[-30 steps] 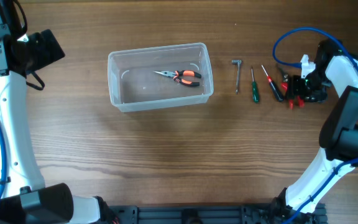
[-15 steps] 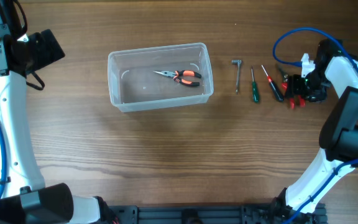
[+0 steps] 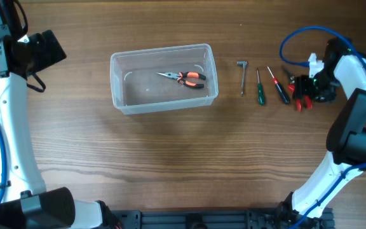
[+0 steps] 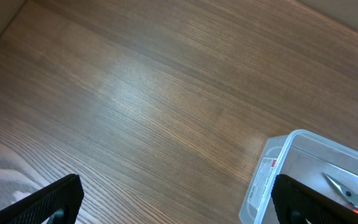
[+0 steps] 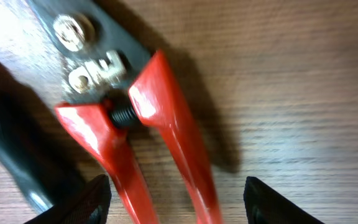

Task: Pack container
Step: 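Lower the right gripper and grasp the red pruning shears handles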

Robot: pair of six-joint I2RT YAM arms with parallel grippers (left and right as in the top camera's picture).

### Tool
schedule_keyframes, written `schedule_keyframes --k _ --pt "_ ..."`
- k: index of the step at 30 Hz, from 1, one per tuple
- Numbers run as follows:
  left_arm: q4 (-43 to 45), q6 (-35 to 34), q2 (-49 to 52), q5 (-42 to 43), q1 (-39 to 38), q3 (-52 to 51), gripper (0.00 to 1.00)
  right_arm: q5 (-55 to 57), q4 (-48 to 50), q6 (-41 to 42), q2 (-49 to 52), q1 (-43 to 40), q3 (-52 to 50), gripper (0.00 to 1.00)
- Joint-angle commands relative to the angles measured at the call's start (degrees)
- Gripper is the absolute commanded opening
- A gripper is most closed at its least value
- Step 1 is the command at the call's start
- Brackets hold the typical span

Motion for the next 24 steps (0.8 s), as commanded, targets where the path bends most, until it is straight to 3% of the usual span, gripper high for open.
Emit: schedule_keyframes --k 1,8,12,24 --pt "0.2 0.0 0.2 -0.7 0.2 0.0 1.00 -0.6 -0.1 -4.0 0.1 -0.2 4.1 0.71" --pt "0.2 0.0 0.2 -0.7 0.2 0.0 1.00 4.5 1.0 -6.6 0.1 -0.2 5.4 0.71" --pt "0.2 0.0 0.2 -0.7 0.2 0.0 1.00 4.7 2.4 -8.9 0.1 -0.3 5.1 0.64" --pt "0.2 0.0 0.2 -0.7 0.2 0.0 1.00 2.6 2.9 -8.6 4.5 -0.3 1.8 0.58"
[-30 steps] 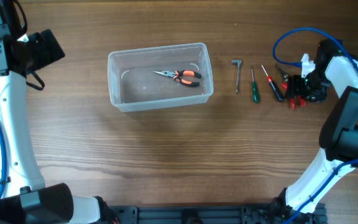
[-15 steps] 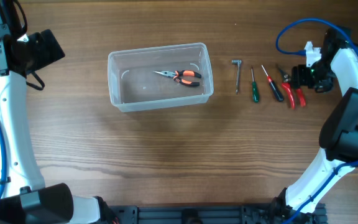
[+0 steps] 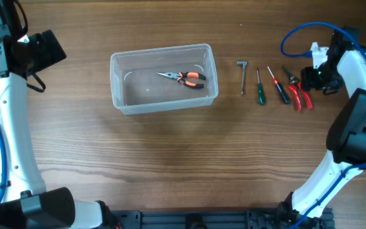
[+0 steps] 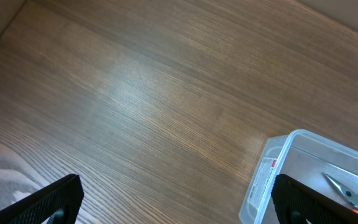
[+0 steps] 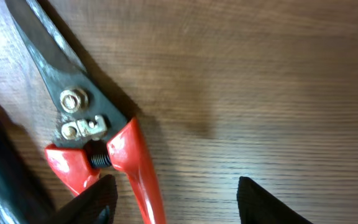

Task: Pack container
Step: 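Lower the right gripper and grasp the red pruning shears handles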

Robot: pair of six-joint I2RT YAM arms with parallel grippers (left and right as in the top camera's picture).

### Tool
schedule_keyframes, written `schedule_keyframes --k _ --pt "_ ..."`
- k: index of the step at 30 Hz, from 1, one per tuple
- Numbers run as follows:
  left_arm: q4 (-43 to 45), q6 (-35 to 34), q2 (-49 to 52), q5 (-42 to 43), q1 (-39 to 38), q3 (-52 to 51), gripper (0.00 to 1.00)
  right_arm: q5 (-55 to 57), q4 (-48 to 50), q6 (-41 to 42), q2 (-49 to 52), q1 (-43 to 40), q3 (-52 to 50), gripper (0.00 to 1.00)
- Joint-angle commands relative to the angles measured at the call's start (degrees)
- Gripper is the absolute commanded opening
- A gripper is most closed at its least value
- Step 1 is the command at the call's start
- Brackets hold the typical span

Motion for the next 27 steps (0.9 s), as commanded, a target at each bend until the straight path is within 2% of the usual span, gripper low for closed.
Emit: schedule_keyframes --k 1,7,11,13,14,16,21,23,27 --pt "0.2 0.0 0.2 -0.7 0.2 0.0 1.00 -0.9 -0.5 0.7 3.2 -0.2 -1.4 0.58" --pt "0.2 0.0 0.2 -0.7 0.2 0.0 1.00 -0.9 0.2 1.0 3.3 -0.2 -1.6 0.57" --pt "0.2 0.0 0.2 -0.7 0.2 0.0 1.00 -0.9 0.2 1.1 3.3 -0.2 -1.7 0.51" --pt "0.2 0.0 0.2 -0.7 0.2 0.0 1.00 -1.0 0.2 1.2 3.3 -0.2 -2.1 0.46" --pt "0.2 0.0 0.2 -0.7 0.2 0.0 1.00 -1.0 0.1 1.2 3.3 -0.2 -2.4 0.37" --pt "0.2 0.0 0.2 -0.7 0.2 0.0 1.00 -1.2 0.2 2.0 3.3 -0.2 -3.2 0.28" --pt "0.2 0.0 0.2 -0.7 0.2 0.0 1.00 -3.4 0.5 3.1 3.3 -0.2 -4.2 0.09" --pt "0.2 0.0 0.2 -0.7 0.2 0.0 1.00 -3.3 0.9 4.6 3.3 -0.2 -4.2 0.04" --pt "0.2 0.0 0.2 -0.7 0.2 0.0 1.00 -3.8 1.7 10.1 3.3 -0.2 -4.2 0.04"
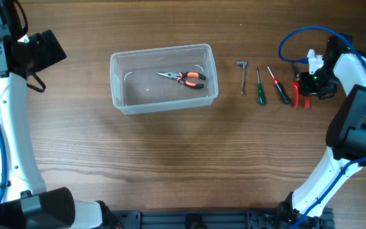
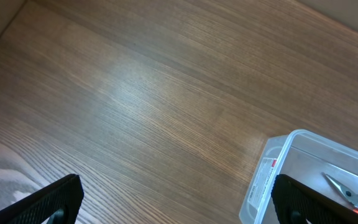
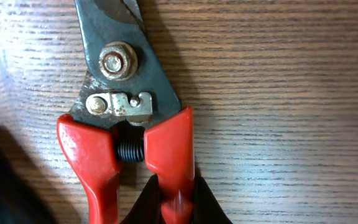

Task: Pack container
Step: 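Lower the right gripper and grasp the red pruning shears handles, then carry the shears into the container and open the right gripper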

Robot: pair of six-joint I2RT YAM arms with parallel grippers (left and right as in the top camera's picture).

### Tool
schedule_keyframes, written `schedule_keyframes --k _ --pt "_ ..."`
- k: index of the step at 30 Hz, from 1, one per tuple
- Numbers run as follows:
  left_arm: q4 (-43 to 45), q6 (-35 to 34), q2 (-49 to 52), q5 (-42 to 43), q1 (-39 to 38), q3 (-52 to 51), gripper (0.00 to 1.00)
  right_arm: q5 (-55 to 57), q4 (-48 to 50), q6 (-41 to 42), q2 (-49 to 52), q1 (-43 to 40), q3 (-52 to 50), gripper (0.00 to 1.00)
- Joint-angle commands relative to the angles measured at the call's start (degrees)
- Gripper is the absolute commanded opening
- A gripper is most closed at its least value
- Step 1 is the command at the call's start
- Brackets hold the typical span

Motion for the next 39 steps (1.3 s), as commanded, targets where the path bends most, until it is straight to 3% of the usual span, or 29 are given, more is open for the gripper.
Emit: schedule_keyframes --k 1,8,14,21,26,31,39 --pt "0.2 0.0 0.2 -0.7 0.2 0.0 1.00 -2.5 0.9 6.7 1.6 -0.1 -2.1 0.04" --pt "0.2 0.0 0.2 -0.7 0.2 0.0 1.00 -9.5 0.7 12.1 0.5 -0.2 0.8 0.04" --pt "0.2 0.0 0.2 -0.7 0.2 0.0 1.00 -22.7 -2.3 17.6 -6.8 0.6 8.3 0.04" --pt "0.2 0.0 0.2 -0.7 0.2 0.0 1.00 -23.9 -3.6 17.3 -20.5 11.1 13.4 0.04" --pt "0.2 0.1 0.2 -0.7 0.2 0.0 1.00 -20.3 0.3 8.3 -27.5 26.8 13.7 0.04" --pt "0.2 0.1 0.2 -0.7 0.2 0.0 1.00 -17.6 1.4 -5.5 -25.6 41.7 13.7 0.05" --pt "0.2 0.0 0.2 -0.7 0.2 0.0 1.00 -17.5 3.2 -28.0 -14.5 49.0 13.7 0.04"
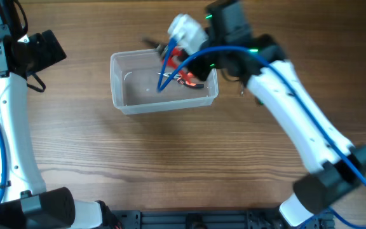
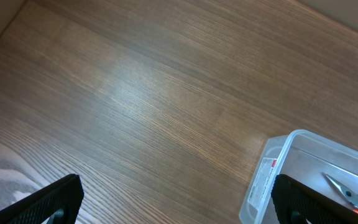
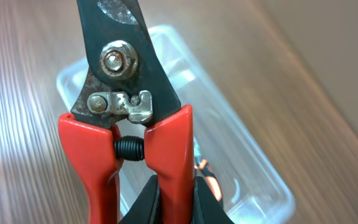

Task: Pack container
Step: 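Carry the shears into the container and open the right gripper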

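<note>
The clear plastic container point(image 1: 122, 95) stands left of centre, with orange-handled pliers point(image 1: 192, 81) lying inside. My right gripper point(image 3: 176, 208) is shut on one red handle of the red-handled snips point(image 3: 123, 124), whose dark blades point away from the camera. In the overhead view the snips point(image 1: 174, 55) hang in the air over the container's far edge. The container point(image 3: 253, 162) and pliers point(image 3: 207, 174) show blurred beneath them. My left gripper point(image 2: 179, 214) is open over bare wood at the far left, beside the container's corner point(image 2: 272, 165).
The right arm point(image 1: 291, 102) stretches across the table's middle and covers most of the tool row. Only the tip of a hex key point(image 1: 242, 91) peeks out beside it. A blue cable point(image 1: 169, 67) loops over the container.
My right gripper was shut on the snips' handle as they lay on the table at the far right. It now holds them in the air over the container. The left arm is unchanged.
First my right gripper stood open close over the snips at the right end of the tool row, then open a little further from them. Then it was shut on one red handle on the table. Now the snips are over the container.
</note>
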Robot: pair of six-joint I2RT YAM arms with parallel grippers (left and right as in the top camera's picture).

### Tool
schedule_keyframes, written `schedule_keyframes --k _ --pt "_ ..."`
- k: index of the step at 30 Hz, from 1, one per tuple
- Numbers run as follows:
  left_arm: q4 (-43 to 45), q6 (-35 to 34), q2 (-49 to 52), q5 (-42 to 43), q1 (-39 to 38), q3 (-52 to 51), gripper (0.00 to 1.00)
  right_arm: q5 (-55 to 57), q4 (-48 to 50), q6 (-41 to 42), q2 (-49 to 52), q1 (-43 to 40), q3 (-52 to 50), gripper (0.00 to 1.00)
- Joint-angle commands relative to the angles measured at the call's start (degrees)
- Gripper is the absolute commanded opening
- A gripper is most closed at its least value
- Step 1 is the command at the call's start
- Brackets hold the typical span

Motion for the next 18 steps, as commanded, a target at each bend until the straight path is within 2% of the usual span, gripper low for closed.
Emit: schedule_keyframes --k 1,4,9,18 --pt "0.2 0.0 0.2 -0.7 0.2 0.0 1.00 0.8 3.4 -14.5 7.5 1.0 -0.2 0.04" --pt "0.2 0.0 0.2 -0.7 0.2 0.0 1.00 1.0 8.5 -15.1 13.3 0.9 -0.2 0.04" --pt "0.2 0.0 0.2 -0.7 0.2 0.0 1.00 0.7 14.1 -22.8 20.7 1.4 -0.2 0.04" --pt "0.2 0.0 0.2 -0.7 0.2 0.0 1.00 -5.2 22.6 -22.8 24.3 1.4 -0.2 0.04"
